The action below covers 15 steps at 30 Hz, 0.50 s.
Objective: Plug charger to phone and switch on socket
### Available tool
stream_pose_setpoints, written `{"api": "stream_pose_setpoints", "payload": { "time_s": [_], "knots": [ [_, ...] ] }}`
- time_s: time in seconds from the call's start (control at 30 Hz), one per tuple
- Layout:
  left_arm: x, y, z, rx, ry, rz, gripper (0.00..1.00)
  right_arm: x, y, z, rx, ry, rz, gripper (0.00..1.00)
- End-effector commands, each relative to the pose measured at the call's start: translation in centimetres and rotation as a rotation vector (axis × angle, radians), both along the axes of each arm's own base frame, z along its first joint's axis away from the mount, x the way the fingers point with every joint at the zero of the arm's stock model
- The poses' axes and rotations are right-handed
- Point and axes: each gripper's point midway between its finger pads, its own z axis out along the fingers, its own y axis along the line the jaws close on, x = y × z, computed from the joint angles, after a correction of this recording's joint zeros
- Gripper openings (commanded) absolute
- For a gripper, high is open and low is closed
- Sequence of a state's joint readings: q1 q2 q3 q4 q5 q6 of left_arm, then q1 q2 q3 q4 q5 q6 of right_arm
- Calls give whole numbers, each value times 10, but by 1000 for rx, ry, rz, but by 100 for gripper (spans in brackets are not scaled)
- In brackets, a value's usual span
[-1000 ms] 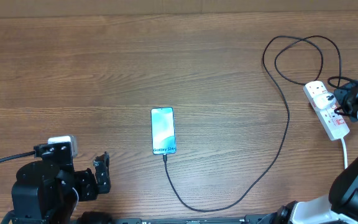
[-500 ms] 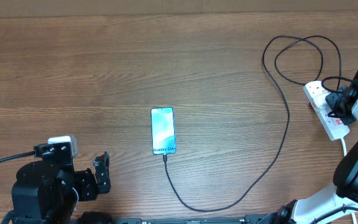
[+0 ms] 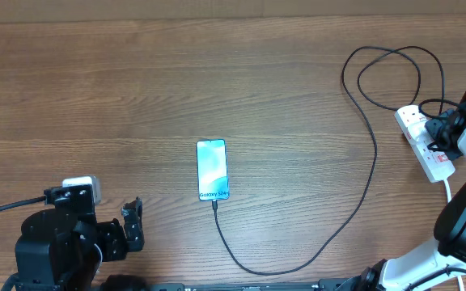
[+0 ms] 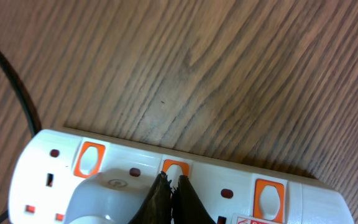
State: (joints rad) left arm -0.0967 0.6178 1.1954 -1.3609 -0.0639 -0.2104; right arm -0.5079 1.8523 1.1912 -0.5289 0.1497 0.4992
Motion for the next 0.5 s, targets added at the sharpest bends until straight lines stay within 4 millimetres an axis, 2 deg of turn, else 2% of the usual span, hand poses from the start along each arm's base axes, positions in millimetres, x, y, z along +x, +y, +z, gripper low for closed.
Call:
{"api": "stream_pose_setpoints", "payload": {
  "time_s": [0.0, 0.27, 0.47],
  "knots": [
    [0, -2, 0, -17, -5, 1, 100, 2, 1, -10, 9, 16, 9, 4],
    [0, -2, 0, -17, -5, 1, 100, 4, 4, -18, 28, 25, 28, 4],
    [0, -2, 0, -17, -5, 1, 100, 8, 13, -32, 23, 64, 141, 4]
  ]
}}
